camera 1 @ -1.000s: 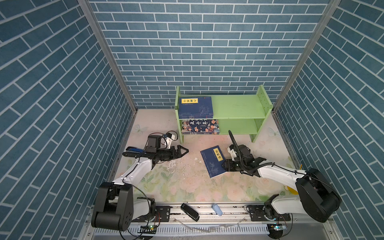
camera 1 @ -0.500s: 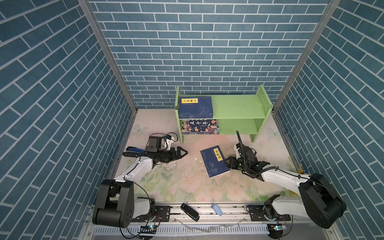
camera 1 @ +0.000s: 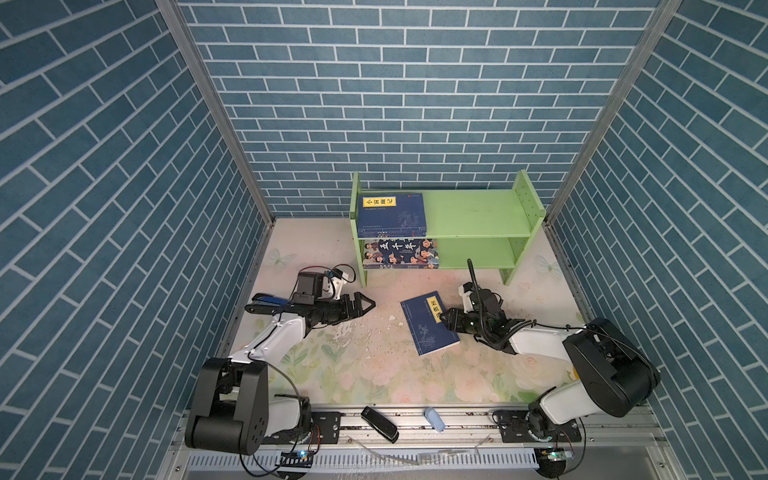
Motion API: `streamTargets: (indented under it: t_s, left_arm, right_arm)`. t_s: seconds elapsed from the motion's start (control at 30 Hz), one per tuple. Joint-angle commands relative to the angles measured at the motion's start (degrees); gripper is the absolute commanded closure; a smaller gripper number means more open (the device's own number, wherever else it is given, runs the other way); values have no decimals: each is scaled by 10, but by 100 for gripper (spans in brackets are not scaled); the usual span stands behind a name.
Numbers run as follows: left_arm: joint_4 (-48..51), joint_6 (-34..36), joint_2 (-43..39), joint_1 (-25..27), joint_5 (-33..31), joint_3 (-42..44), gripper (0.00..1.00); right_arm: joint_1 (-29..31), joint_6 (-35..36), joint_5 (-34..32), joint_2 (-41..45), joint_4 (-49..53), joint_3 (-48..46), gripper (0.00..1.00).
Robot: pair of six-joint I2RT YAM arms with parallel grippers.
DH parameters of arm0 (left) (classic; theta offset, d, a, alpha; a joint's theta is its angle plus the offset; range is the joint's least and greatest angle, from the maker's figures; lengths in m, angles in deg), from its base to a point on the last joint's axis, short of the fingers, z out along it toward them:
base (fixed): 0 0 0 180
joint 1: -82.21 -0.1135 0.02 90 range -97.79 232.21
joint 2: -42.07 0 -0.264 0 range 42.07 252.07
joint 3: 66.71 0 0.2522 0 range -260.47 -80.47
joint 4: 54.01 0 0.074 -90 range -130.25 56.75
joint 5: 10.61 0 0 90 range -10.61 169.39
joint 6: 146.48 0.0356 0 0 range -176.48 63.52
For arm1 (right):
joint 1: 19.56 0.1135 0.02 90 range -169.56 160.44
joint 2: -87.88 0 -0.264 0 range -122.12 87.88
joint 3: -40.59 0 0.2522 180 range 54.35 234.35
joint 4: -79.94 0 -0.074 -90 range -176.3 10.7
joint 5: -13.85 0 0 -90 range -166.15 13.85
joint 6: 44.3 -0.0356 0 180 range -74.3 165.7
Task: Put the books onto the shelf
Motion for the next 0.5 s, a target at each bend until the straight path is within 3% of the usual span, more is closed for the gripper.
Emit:
streamTargets:
  t_s: [0.0,0.23,0.47]
  left_arm:
    - [8,-8,15,2,-25,2,0]
    - [-19,-26,26,3,-25,22,0]
    - [-27,-33,52,26,-25,25,0]
  right_arm:
    - [8,14,62,-27,-68,11,45]
    - [47,10,104,-69,-92,35,46]
    - [97,6,120,-92,-43,83,47]
